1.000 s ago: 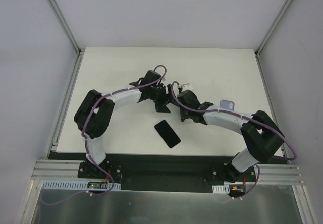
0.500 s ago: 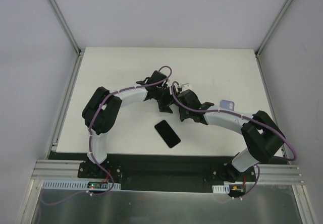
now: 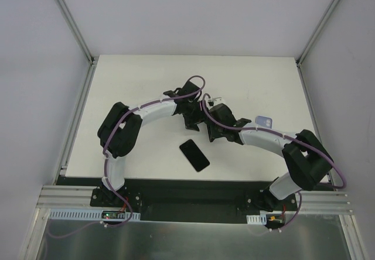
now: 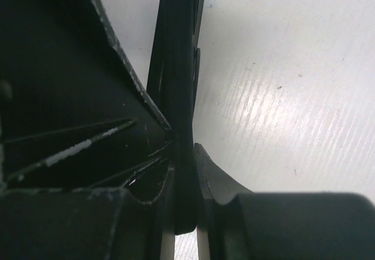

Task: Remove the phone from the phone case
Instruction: Remove the phone case from the phone.

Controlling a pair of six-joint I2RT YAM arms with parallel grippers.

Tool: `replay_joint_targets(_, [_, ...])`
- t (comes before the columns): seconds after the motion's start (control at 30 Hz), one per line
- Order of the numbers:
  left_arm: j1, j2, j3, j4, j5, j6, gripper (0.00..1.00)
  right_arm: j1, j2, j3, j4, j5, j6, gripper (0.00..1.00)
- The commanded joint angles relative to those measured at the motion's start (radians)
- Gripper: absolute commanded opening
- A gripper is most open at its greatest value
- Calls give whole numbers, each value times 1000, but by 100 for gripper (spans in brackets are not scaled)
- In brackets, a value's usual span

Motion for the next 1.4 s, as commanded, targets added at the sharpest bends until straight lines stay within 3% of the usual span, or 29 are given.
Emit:
replay_joint_targets(0.0, [-62,50,12,-179,-161,47,59,25,-41,23,-9,-98,1,1])
replay_joint_targets(0.47, [-108,114,31,-227,-223,48,50,-7,-63,9,4,-135,32,1])
replay_joint_targets(0.7, [-162,128,56,-227,-252,44,65,-7,-66,5,13,-144,36,1])
replay_joint_targets(0.87, [-170,142,62,-222,-261,37,69,-6,-72,3,14,-149,36,1])
replay_joint_targets(1.03, [-171,161,50,-242,-301,34,47,-6,-88,-3,14,-141,36,1])
replay_joint_targets(1.17, [-162,101,-34,-247,-338,5,38,-13,-106,-17,11,-133,38,2])
replay_joint_targets(1.37, [-147,14,-171,-247,-355,-33,35,-29,-111,-35,10,-121,50,1])
